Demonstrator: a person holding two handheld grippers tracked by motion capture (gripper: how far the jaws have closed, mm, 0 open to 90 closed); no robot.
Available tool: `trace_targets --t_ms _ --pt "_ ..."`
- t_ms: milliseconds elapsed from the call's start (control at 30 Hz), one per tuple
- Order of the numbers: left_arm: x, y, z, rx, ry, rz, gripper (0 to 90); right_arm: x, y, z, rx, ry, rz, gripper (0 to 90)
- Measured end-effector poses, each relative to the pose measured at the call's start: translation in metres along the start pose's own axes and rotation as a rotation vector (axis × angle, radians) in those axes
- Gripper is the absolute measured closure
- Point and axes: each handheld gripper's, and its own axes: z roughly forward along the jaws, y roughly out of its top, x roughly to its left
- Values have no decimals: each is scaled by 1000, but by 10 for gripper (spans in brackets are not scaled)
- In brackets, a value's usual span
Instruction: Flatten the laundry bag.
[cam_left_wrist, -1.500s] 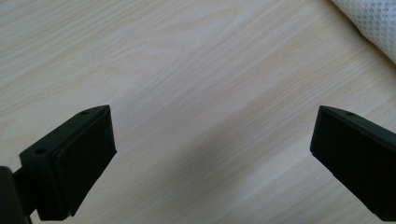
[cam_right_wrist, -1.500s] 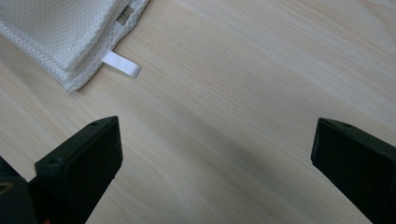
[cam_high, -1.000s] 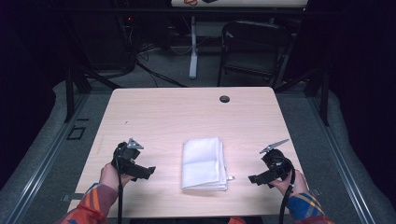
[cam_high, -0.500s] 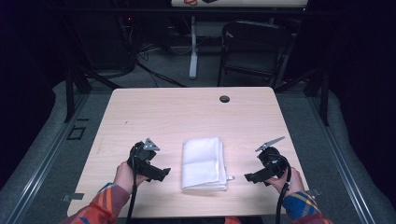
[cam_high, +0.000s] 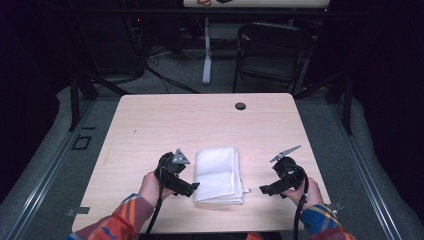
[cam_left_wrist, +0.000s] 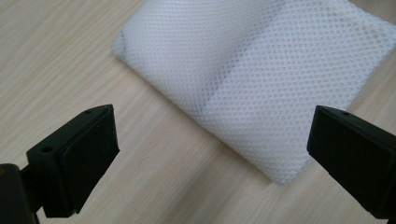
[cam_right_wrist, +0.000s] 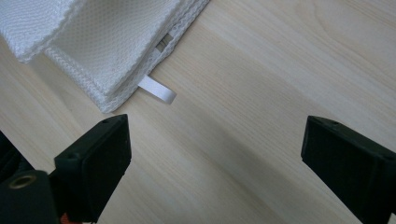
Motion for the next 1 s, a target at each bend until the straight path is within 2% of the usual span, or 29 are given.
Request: trace_targets --t_ms 67,133,200,300,400,500,633,667,733,767,800,867,900,967,1000 --pt "-4 2 4 -4 -16 16 28 1 0 3 -20 8 16 87" --pt "-8 4 6 3 -29 29 38 0 0 2 -3 5 5 90" --pt "-13 6 9 -2 -39 46 50 1 0 2 -7 19 13 97" --pt "-19 7 13 -3 -52 71 72 1 -1 3 3 11 13 101" --pt "-25 8 17 1 -68 92 91 2 -1 5 7 33 15 108" --pt "-31 10 22 -2 -77 119 125 3 -1 6 7 28 19 121" --pt "-40 14 30 14 -91 160 152 1 -2 6 19 32 8 123" --pt "-42 15 32 17 -90 172 161 2 -2 7 10 49 17 126" --pt "-46 16 37 29 -88 187 178 2 -2 7 16 42 11 128" --pt "-47 17 40 35 -88 193 198 1 -1 7 27 36 -6 129" --pt "-49 18 43 44 -95 199 204 3 -2 9 6 52 23 130" --pt "-53 19 50 63 -84 216 232 3 -1 9 25 60 8 135" --pt "-54 19 53 74 -95 224 242 3 -1 9 33 57 4 140" --pt "-57 20 60 96 -87 244 250 5 -3 11 18 48 18 142" --pt "-59 20 62 102 -88 246 251 6 -3 13 15 61 25 143"
